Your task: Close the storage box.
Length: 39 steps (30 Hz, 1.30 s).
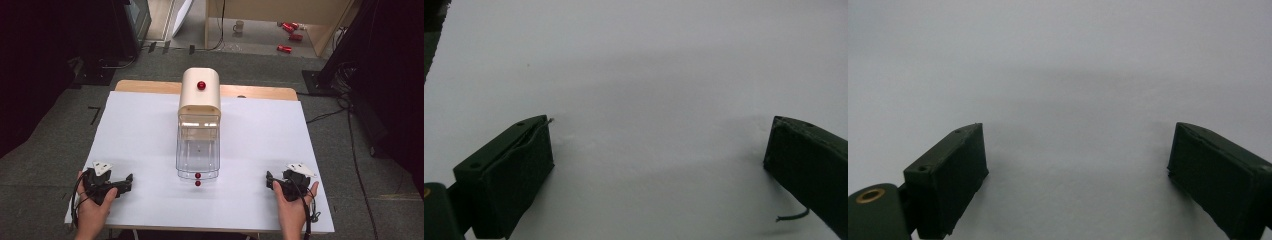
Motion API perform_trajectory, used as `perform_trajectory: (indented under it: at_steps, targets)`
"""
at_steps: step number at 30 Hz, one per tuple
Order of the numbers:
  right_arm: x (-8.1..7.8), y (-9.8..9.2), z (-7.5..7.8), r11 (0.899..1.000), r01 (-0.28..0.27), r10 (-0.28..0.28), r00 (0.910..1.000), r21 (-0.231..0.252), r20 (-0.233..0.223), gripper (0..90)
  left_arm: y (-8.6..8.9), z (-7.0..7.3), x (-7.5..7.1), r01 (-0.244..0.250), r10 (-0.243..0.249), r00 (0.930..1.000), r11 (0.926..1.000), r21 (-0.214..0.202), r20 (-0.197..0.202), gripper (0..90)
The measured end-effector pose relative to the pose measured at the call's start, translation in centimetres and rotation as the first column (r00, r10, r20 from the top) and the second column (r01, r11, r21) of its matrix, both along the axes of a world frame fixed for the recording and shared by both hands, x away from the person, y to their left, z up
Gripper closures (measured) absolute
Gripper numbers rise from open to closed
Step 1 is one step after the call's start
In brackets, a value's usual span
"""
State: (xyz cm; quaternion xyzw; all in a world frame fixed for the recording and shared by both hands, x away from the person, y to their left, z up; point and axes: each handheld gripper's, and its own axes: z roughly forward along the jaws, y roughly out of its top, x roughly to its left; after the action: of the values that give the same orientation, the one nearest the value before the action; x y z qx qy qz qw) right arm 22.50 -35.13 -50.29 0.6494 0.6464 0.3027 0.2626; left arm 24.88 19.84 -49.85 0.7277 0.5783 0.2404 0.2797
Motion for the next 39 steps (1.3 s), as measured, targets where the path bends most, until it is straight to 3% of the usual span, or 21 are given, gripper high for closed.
perform_trajectory:
  at_steps: [3, 4, 6, 11, 12, 18, 19, 30, 39]
  targets:
    - [-0.1, 0.1, 0.0, 1.000, 0.006, -0.005, 0.9999, -0.010, 0.011, 12.1, 0.0, 0.0, 0.0, 0.000, 0.000, 1.0000, 1.0000, 0.000, 0.000, 0.0]
    - [-0.6, 0.5, 0.2, 0.998, 0.054, -0.054, 0.9985, 0.010, 0.011, 12.8, 0.0, 0.0, 0.0, 0.000, 0.000, 1.0000, 1.0000, 0.000, 0.000, 0.0]
    - [-0.8, 1.0, 0.4, 0.999, 0.052, -0.052, 0.9986, -0.003, 0.005, 12.5, 0.0, 0.0, 0.0, 0.000, 0.000, 1.0000, 1.0000, 0.000, 0.000, 0.0]
    - [-1.3, 2.5, 1.2, 1.000, 0.024, -0.024, 0.9995, -0.003, 0.020, 8.8, 0.0, 0.0, 0.0, 0.000, 0.000, 1.0000, 1.0000, 0.000, 0.000, 0.0]
    - [-1.5, 3.6, 1.7, 1.000, -0.003, 0.003, 0.9996, -0.006, 0.027, 8.6, 0.0, 0.0, 0.0, -0.001, 0.001, 1.0000, 1.0000, 0.000, 0.001, 0.0]
    - [-2.0, 6.2, 2.4, 0.997, -0.072, 0.072, 0.9967, 0.010, 0.039, 8.6, 0.0, 0.0, 0.0, -0.001, 0.001, 1.0000, 1.0000, 0.000, 0.001, 0.0]
    - [-2.2, 7.5, 2.8, 0.994, -0.111, 0.110, 0.9927, 0.015, 0.049, 8.6, 0.0, 0.0, 0.0, 0.000, 0.000, 1.0000, 1.0000, 0.000, 0.001, 0.0]
    - [-3.2, 12.0, 4.2, 0.975, -0.221, 0.217, 0.9716, 0.036, 0.095, 10.1, 0.0, 0.0, 0.0, 0.000, 0.000, 1.0000, 1.0000, 0.000, 0.000, 0.0]
    - [-4.1, 15.7, 5.6, 0.951, -0.302, 0.289, 0.9436, 0.062, 0.162, 26.4, 0.0, 0.0, 0.0, 0.000, 0.000, 1.0000, 1.0000, 0.000, 0.000, 0.0]
